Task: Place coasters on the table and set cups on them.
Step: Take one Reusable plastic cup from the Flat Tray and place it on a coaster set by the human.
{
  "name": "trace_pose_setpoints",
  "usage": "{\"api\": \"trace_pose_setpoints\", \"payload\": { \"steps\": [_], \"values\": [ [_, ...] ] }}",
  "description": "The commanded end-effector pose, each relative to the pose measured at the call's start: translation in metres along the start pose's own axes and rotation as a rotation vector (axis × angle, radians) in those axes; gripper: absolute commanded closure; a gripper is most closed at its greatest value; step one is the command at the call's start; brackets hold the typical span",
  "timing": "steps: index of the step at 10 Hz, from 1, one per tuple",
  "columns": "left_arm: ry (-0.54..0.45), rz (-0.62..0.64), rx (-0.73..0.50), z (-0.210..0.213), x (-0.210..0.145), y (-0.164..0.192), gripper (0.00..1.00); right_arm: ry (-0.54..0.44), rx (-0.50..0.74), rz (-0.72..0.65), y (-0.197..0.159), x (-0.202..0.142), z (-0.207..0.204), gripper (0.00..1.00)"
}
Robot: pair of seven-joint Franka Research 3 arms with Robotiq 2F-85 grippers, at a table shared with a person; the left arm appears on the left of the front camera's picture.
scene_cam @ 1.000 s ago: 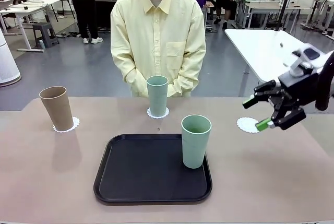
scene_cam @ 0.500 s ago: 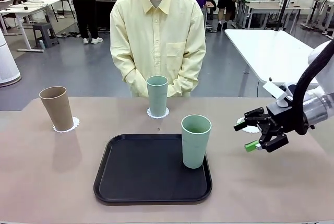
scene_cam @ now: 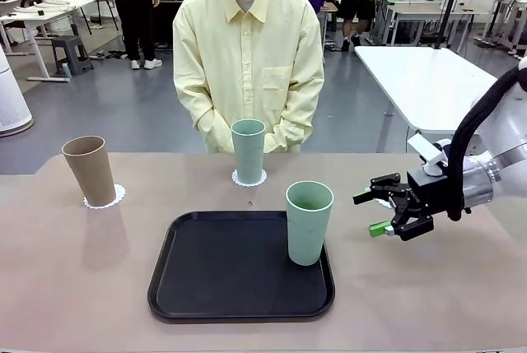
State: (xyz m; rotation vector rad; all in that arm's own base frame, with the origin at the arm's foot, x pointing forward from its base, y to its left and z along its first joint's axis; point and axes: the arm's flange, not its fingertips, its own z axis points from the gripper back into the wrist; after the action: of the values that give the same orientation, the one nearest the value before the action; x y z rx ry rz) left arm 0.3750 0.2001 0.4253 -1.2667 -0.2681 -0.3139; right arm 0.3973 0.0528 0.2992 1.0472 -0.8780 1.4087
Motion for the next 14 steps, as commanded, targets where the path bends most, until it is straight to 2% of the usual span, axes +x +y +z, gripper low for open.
{"api": "trace_pose_setpoints", "payload": {
  "steps": [1,6,10,14],
  "values": [
    [-0.009,0.014,0.005,0.000,0.001,-0.003,0.00,0.000,-0.004,0.022,-0.007,-0.002,-0.015,0.00],
    [-0.009,0.014,0.005,0.000,0.001,-0.003,0.00,0.043,0.012,0.027,-0.015,0.002,-0.044,0.00],
    [-0.009,0.014,0.005,0.000,0.001,-0.003,0.00,0.048,-0.015,-0.015,-0.034,-0.005,-0.060,0.00],
    [-0.009,0.014,0.005,0.000,0.001,-0.003,0.00,0.052,0.021,-0.034,-0.037,-0.005,-0.083,0.00]
  ]
}}
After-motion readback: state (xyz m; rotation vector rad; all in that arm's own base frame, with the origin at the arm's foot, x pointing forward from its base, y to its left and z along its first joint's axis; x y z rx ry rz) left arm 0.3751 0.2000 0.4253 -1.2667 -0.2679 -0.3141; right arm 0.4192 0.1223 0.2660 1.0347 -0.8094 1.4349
